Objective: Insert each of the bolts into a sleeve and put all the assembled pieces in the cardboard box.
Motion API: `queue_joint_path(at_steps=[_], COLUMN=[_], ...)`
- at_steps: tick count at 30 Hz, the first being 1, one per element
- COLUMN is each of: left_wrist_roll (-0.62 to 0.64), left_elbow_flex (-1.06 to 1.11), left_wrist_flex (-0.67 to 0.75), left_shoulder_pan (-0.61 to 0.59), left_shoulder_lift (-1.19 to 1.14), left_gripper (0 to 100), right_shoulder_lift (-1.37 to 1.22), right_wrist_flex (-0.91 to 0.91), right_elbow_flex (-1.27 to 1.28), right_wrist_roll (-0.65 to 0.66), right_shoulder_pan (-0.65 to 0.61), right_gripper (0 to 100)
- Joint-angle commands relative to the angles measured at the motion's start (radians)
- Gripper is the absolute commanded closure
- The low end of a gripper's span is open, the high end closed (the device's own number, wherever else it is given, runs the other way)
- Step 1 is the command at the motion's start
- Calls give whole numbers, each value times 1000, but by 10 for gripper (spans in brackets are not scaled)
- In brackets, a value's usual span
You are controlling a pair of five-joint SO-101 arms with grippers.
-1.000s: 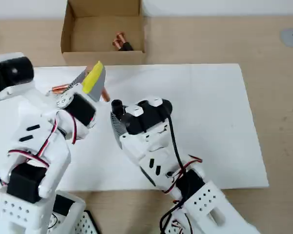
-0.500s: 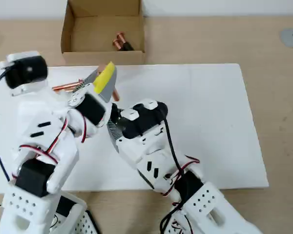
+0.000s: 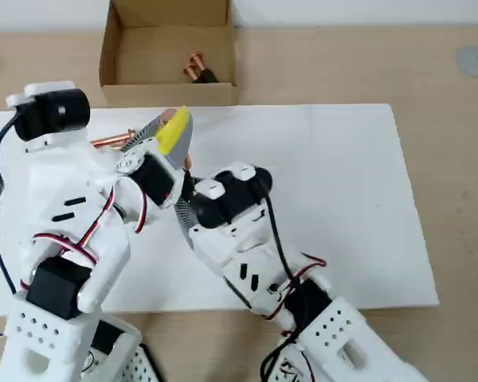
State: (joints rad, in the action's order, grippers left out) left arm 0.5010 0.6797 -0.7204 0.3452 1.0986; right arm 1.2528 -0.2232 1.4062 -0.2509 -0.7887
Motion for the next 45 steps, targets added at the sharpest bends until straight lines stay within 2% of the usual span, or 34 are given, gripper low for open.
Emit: queue_joint_path(at_steps=[1, 5, 11, 22, 35, 45], left_wrist_roll=[-9, -11, -48, -52, -48, -29], left_elbow_flex=[-38, -51, -68, -307, -186, -180], left_wrist_flex=[-2, -2, -6, -158, -193, -209], left_shoulder_pan=[-14, -14, -15, -11, -9, -8], left_shoulder_lift=[4, 2, 4, -4, -4, -4], left_gripper=[991, 991, 991, 991, 991, 991], right_shoulder_lift=[22, 22, 22, 22, 22, 22], right_wrist_flex=[107, 210, 213, 213, 213, 213], right_elbow_flex=[35, 74, 77, 79, 71, 71], right_wrist_roll=[71, 110, 112, 112, 112, 112], right_shoulder_pan=[-8, -8, 15, 44, 44, 44], right_gripper=[988, 988, 988, 988, 988, 988])
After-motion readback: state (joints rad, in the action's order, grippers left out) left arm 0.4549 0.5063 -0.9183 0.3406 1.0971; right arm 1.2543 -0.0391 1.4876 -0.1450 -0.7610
